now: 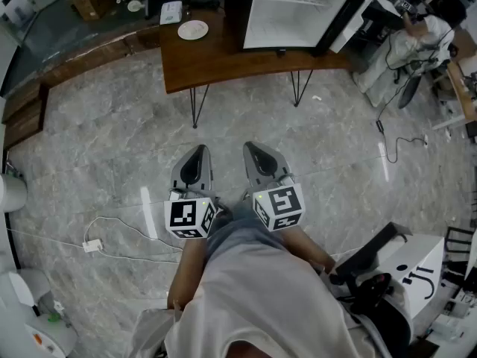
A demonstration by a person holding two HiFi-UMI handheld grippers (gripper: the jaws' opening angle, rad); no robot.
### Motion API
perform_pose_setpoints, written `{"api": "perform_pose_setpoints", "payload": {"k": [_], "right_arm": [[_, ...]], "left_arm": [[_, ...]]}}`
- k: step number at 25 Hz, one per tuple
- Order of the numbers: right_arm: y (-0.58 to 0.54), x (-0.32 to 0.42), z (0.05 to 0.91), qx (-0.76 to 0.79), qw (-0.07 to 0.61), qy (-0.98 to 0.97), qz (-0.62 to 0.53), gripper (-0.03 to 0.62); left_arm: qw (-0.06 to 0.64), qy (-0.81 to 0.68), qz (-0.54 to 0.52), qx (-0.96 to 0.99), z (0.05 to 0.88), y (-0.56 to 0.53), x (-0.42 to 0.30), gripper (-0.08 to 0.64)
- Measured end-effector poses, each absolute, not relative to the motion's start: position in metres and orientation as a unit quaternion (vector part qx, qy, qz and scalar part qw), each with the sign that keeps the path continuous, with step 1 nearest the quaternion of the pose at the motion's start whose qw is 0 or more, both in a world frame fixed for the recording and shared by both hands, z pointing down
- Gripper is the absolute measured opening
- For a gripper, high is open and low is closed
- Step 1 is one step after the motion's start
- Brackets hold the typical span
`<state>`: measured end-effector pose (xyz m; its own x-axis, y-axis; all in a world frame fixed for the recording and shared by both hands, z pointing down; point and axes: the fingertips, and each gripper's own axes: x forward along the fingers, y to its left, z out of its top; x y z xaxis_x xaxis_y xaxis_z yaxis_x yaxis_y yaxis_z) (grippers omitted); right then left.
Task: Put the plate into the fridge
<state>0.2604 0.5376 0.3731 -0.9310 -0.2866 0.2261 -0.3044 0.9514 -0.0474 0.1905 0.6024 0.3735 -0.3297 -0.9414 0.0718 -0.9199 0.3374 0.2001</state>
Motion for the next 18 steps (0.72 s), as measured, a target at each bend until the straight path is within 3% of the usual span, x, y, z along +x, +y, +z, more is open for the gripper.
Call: {"api": "perform_pose_setpoints", "payload": {"k": [18], "right_arm": [[0.544,0.213,0.376,0.135,0.113,-0.983,0.060,0.017]], "left_arm": [[0.101,-0.818,-0.089,0.560,0.377,0.611,0.140,0.020]]}}
